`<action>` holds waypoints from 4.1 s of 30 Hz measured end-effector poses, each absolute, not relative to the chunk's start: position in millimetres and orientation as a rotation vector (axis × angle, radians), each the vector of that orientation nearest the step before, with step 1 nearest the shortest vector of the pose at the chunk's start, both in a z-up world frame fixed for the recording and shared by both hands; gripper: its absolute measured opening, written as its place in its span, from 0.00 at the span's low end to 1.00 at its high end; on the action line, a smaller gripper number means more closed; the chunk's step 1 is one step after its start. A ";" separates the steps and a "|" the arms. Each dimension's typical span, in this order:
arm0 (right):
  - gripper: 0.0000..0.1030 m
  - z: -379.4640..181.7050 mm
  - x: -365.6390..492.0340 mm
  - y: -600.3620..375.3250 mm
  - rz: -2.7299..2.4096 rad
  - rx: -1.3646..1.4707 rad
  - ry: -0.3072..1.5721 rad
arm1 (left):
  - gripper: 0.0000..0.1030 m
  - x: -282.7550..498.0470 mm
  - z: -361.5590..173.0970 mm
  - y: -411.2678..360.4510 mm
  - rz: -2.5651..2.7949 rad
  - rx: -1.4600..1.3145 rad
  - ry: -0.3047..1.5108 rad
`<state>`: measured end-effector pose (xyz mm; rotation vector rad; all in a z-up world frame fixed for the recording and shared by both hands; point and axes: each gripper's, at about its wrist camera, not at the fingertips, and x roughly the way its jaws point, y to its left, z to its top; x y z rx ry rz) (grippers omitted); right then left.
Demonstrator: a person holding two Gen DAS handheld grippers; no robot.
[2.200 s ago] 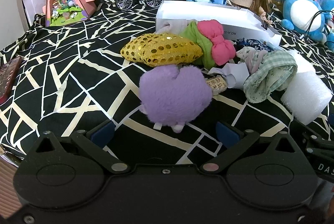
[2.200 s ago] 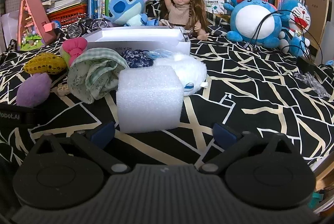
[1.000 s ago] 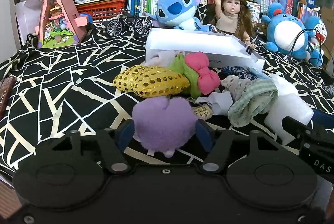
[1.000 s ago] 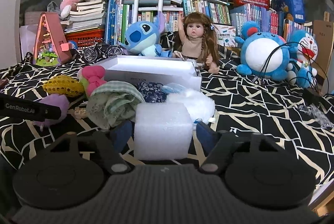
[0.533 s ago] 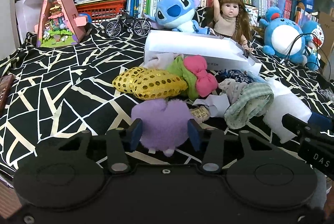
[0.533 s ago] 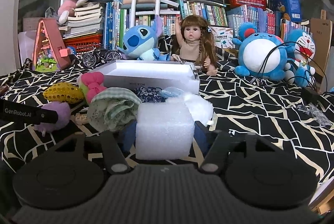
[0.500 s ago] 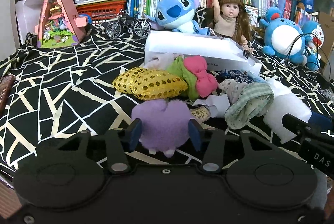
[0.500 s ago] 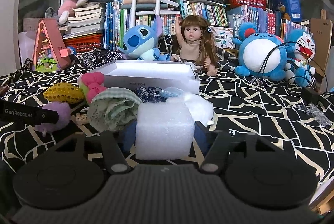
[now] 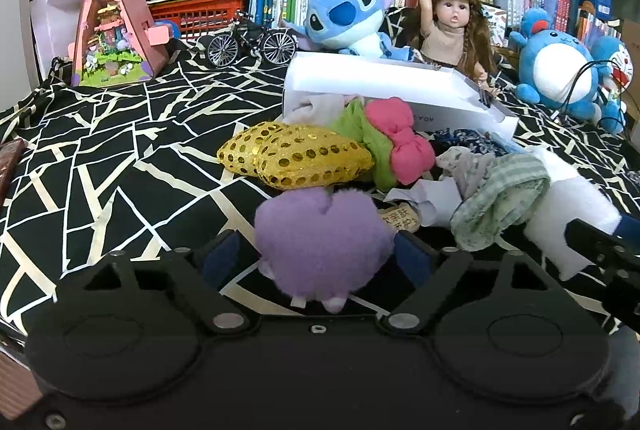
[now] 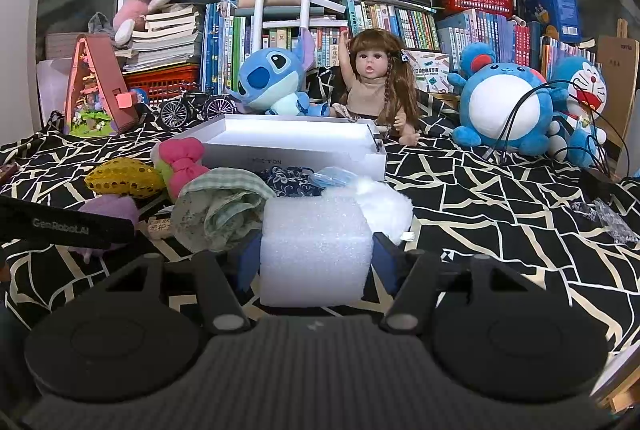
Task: Organize soft objects
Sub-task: 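Grasp the purple fluffy plush with the left tool while the right tool grasps the white foam block, then carry the purple plush and the foam block into the white box with both tools, then open both tools to release the plush and foam block inside the box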
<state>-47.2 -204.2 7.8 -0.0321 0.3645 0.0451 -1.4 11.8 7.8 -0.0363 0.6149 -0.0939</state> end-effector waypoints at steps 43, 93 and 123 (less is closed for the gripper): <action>0.60 93.8 21.7 -249.3 0.094 0.150 0.336 | 0.65 70.9 107.1 14.2 -0.322 -0.191 0.585; 0.61 35.7 231.4 -235.1 0.144 0.080 0.710 | 0.66 297.1 27.1 -64.2 -0.208 -0.227 0.933; 0.88 68.7 175.0 -239.8 0.243 0.077 0.576 | 0.93 229.8 70.1 -30.7 -0.223 -0.294 0.757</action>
